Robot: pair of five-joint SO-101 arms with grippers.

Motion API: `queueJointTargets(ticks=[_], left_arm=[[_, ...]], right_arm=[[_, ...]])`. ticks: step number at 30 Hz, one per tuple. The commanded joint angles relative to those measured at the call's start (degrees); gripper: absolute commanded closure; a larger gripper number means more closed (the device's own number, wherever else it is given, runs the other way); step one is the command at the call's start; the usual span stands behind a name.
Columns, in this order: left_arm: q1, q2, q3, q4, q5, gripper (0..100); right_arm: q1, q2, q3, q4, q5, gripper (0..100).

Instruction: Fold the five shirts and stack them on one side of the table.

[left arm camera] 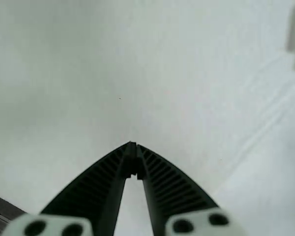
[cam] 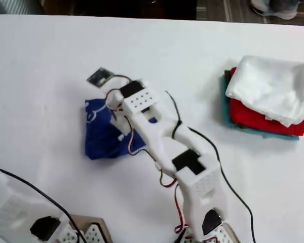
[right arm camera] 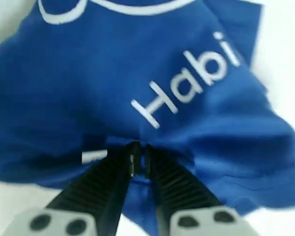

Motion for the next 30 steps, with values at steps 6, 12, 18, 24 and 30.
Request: queueJointTargets(ticks=[6,12,18,24,30], left_arm=[[0.9,-3.2,-0.1,-0.6,0.3,97],[1.1,-3.0,-0.4,-0.8,0.4,97],[1.1,-2.9,-0.1,-1.9,0.4,97],[1.1,-2.9,-0.1,-2.5,0.4,97],[1.1,-2.9,-0.1,-3.2,0.4,97]], right_arm=[[0.7,-0.1,-1.0,4.1,-2.6,97.6],[3.8,0.3,-1.0,8.3,-1.6,97.6],[3.5,-0.5,-1.3,13.7,-0.6,97.6],[1.4,-3.3,2.5,17.1,-0.6,97.6],[1.5,-10.1,6.1,17.3,-0.6,97.6]])
